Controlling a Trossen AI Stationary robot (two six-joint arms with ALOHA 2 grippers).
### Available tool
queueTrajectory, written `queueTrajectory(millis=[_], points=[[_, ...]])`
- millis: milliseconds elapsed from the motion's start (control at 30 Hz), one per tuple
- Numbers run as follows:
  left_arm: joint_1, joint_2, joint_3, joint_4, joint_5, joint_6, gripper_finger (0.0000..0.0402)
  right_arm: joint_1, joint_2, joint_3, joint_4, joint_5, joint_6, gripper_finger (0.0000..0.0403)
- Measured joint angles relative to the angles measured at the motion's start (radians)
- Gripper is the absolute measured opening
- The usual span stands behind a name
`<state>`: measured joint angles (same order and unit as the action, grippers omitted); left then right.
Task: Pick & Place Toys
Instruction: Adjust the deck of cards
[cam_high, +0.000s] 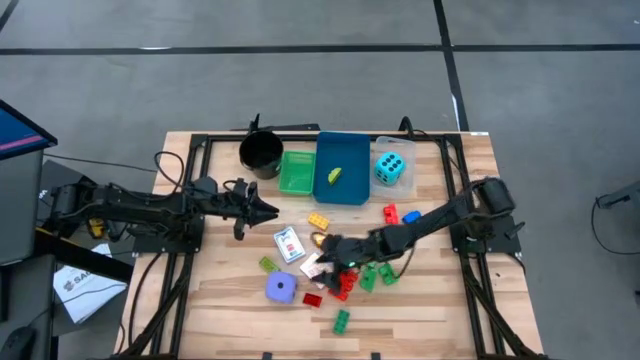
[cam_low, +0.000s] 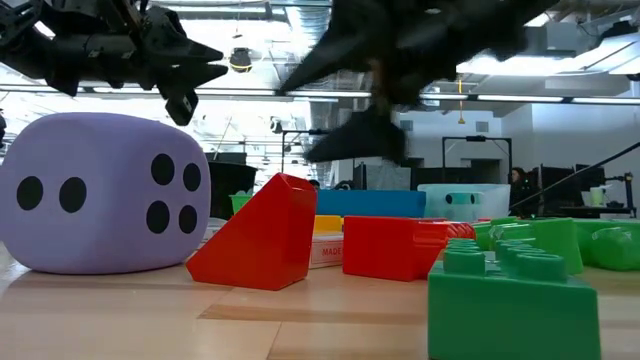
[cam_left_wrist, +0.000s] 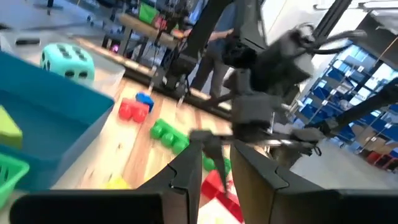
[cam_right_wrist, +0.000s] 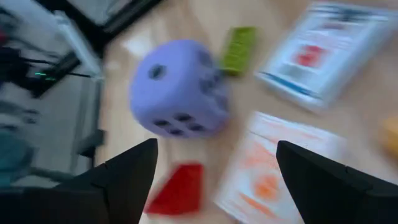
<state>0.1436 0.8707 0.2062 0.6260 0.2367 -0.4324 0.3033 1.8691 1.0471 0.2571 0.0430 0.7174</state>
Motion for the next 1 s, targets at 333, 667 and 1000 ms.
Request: queueTrajectory(millis=[333,667,1000], points=[[-0.057,0.000,0.000,-0.032,0.000,-0.021,0.0078,-0.016,0.263,0.418,-0.444,-0.061,-0.108,0.0322],[-0.067,0.000,0.000,-0.045,0.000,-0.021,0.0079,-0.006,0.281,0.576,-0.682,0.051,-0.148,0.0322],[-0.067,0.000,0.000,-0.042,0.000,-0.021,0.0077,-0.009,0.293,0.582,-0.849,0.162,0.010,0.0322]])
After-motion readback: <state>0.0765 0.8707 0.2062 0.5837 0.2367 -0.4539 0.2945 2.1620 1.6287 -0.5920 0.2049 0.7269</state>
